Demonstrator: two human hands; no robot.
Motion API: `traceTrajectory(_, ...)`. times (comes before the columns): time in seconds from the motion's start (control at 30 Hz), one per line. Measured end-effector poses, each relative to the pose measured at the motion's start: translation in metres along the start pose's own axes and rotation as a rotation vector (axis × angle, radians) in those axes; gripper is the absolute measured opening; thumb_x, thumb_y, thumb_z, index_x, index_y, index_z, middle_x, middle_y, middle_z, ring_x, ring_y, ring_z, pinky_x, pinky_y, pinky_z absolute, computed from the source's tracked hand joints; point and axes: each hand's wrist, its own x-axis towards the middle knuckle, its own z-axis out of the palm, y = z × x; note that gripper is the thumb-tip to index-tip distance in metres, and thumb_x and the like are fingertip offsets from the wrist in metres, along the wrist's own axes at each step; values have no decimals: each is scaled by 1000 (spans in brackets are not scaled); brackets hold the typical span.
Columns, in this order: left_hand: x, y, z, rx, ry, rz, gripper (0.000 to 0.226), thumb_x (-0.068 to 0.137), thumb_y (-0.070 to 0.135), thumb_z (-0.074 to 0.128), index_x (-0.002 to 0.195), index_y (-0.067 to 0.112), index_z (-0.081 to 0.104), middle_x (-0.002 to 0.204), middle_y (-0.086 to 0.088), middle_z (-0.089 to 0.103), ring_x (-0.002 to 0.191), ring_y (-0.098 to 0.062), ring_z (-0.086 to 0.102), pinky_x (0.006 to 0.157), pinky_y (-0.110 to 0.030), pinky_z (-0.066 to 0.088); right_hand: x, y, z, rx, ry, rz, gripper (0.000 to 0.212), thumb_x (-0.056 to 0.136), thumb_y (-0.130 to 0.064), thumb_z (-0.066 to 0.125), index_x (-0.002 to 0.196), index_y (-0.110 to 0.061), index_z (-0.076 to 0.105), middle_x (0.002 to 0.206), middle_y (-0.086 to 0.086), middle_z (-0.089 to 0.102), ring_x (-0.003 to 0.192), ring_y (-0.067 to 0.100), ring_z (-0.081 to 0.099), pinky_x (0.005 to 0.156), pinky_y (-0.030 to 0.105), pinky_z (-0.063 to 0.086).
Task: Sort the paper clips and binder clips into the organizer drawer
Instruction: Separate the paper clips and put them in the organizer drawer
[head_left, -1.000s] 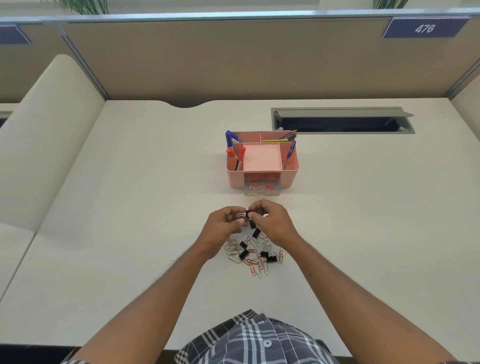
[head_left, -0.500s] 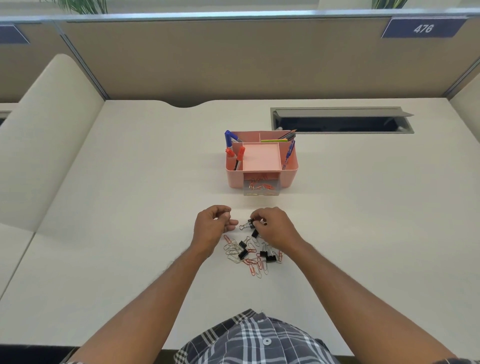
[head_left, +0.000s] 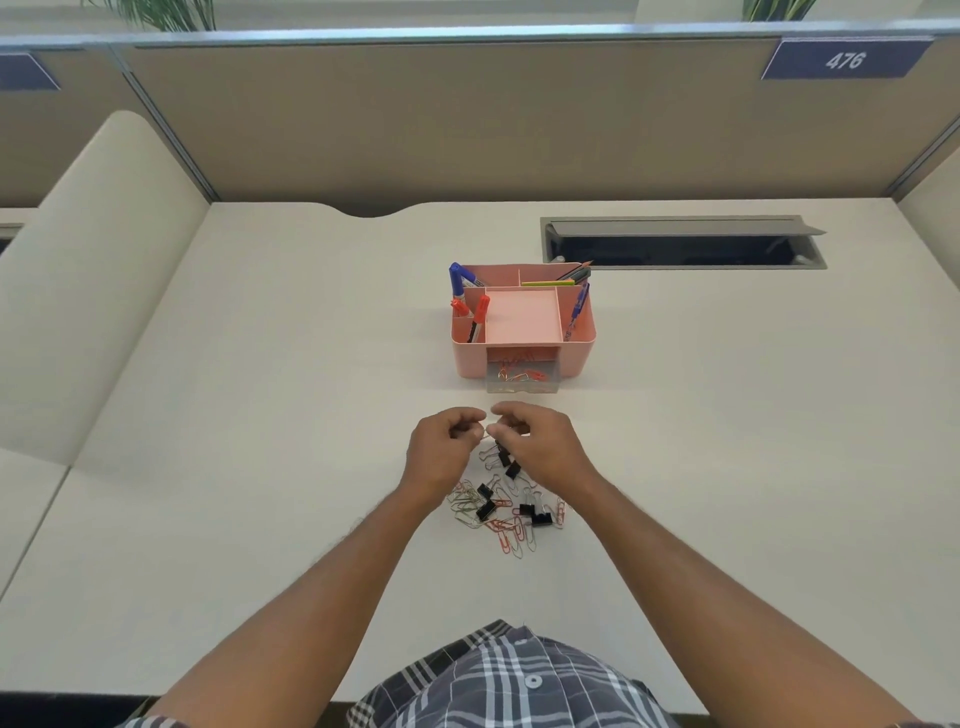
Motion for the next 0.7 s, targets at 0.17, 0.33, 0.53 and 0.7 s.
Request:
traceTrajectory(0.17,1,13,8,-98,-8,49,20,87,1,66,101,13,72,88,-6,71,84,-13,66,82,-26,56,6,-3,-7,-20,0,46,10,88,-24,68,96,-23,73,90,-7,71,84,8,65,74,20,50)
traceTrajectory(0.33,2,21,9,-163,30,68,22,90,-2,61,107,10,69,94,-9,73,87,-15,67,82,-25,57,16,-18,-24,-9,183,4,11,90,-18,65,95,-19,75,86,-8,71,77,3,62,68,13,46)
traceTrajectory(0.53,0,3,2,166,67,35,21,92,5,57,104,17,70,96,4,69,90,-11,63,82,-20,49,40,-30,-42,-115,331,-16,23,93,-13,58,109,-13,74,102,2,75,93,16,66,87,28,52)
traceTrajectory(0.7,-10,-18,1,619,-120,136,20,95,21,58,113,24,66,100,2,53,94,-14,54,79,-26,42,25,-26,-42,-154,311,-89,21,92,-11,56,102,-14,74,94,-1,73,87,17,65,80,33,54)
